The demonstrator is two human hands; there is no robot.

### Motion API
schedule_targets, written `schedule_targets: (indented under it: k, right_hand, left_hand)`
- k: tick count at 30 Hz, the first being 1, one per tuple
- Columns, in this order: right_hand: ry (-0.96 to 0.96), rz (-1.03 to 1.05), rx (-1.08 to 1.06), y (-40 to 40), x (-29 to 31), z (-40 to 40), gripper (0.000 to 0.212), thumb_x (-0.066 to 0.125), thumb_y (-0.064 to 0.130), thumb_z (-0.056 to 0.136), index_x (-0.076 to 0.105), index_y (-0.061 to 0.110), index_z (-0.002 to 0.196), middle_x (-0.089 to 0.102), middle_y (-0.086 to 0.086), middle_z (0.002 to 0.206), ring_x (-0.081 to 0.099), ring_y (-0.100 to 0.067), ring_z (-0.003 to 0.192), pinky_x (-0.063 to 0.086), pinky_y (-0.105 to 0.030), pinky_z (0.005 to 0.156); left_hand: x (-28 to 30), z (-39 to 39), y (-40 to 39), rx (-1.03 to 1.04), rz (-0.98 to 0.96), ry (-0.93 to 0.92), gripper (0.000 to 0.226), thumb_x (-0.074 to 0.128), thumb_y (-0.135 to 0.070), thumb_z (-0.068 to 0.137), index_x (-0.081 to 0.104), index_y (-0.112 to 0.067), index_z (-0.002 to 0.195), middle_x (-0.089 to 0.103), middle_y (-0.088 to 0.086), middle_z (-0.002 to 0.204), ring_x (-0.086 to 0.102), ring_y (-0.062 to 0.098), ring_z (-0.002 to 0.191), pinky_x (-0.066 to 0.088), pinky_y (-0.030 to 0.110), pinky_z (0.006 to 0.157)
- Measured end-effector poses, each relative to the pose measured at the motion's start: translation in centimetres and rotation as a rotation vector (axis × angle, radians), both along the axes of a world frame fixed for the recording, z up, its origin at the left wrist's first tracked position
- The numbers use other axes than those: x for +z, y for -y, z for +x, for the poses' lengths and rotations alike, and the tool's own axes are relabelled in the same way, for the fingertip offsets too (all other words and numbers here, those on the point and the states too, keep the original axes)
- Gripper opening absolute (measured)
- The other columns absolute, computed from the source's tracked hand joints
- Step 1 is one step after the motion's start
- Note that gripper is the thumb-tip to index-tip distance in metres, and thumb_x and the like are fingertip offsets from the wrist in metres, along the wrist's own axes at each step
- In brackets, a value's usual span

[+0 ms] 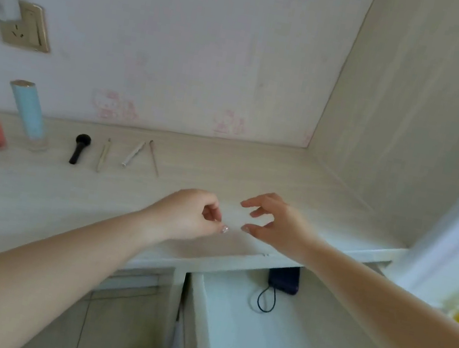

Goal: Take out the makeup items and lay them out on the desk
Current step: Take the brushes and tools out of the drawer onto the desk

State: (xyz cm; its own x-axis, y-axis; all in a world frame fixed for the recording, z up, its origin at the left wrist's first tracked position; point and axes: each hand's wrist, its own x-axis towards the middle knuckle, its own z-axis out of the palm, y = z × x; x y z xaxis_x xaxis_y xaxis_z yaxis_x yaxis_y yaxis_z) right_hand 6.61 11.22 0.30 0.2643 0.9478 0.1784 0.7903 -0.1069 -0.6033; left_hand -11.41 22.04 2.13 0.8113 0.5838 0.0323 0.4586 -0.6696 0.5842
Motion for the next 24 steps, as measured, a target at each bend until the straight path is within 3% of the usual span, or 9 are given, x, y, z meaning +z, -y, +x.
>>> schedule_targets:
  k: [5, 10, 13, 17, 21, 24]
  right_hand:
    - [0.009, -0.06, -0.047, 9.7, -2.4, 1.4, 0.039, 0.075, 0.022, 0.076, 0.056, 0.046, 0.102, 0.049, 0.02, 0.108, 0.056, 0.005, 0.099, 0.048, -0.012, 0.077]
    - [0.062, -0.208, -0.004, 17.6, -4.3, 1.8, 0.042, 0.074, 0.024, 0.077, 0.058, 0.039, 0.113, 0.047, 0.017, 0.115, 0.053, 0.005, 0.103, 0.046, -0.011, 0.082]
    - [0.073, -0.376, 0.032, 21.6, -5.2, 1.7, 0.044, 0.073, 0.033, 0.077, 0.059, 0.036, 0.118, 0.048, 0.02, 0.119, 0.053, 0.005, 0.105, 0.047, -0.015, 0.087]
    - [0.044, -0.523, 0.059, 24.8, -5.8, 1.7, 0.044, 0.069, 0.046, 0.074, 0.056, 0.046, 0.116, 0.056, 0.025, 0.111, 0.055, 0.009, 0.102, 0.047, -0.021, 0.093]
    - [0.333, -0.607, 0.141, 24.9, -5.4, 1.1, 0.063, 0.058, 0.062, 0.073, 0.044, 0.043, 0.131, 0.051, 0.026, 0.121, 0.051, 0.0, 0.108, 0.043, -0.025, 0.096]
    - [0.471, -0.481, 0.21, 24.8, -6.3, 0.7, 0.058, 0.056, 0.059, 0.079, 0.045, 0.039, 0.132, 0.056, 0.018, 0.118, 0.053, -0.006, 0.105, 0.045, -0.03, 0.091]
  left_hand:
    - [-1.8, 1.2, 6.5, -0.172, -0.066, -0.046, 0.024, 0.07, -0.038, 0.079, 0.065, -0.02, 0.094, 0.065, -0.008, 0.091, 0.061, 0.01, 0.087, 0.049, 0.029, 0.083]
    - [-3.4, 2.1, 12.4, -0.321, -0.109, -0.101, 0.025, 0.068, -0.041, 0.08, 0.063, -0.025, 0.097, 0.063, -0.015, 0.09, 0.06, 0.005, 0.085, 0.048, 0.022, 0.077]
    - [-4.1, 2.4, 15.9, -0.441, -0.113, -0.23, 0.033, 0.066, -0.047, 0.08, 0.059, -0.03, 0.108, 0.063, -0.016, 0.103, 0.059, -0.001, 0.093, 0.05, 0.021, 0.083]
    - [-5.1, 2.3, 19.3, -0.63, -0.134, -0.419, 0.054, 0.062, -0.053, 0.08, 0.045, -0.035, 0.128, 0.05, -0.019, 0.127, 0.051, -0.001, 0.115, 0.044, 0.023, 0.097]
    - [-6.2, 1.8, 20.3, -0.781, -0.14, -0.458, 0.065, 0.065, -0.048, 0.081, 0.033, -0.039, 0.138, 0.043, -0.019, 0.134, 0.045, 0.001, 0.119, 0.04, 0.023, 0.1]
    - [-7.0, 1.2, 20.3, -0.781, -0.158, -0.368, 0.071, 0.068, -0.04, 0.081, 0.028, -0.045, 0.14, 0.042, -0.022, 0.134, 0.04, -0.005, 0.115, 0.035, 0.013, 0.097]
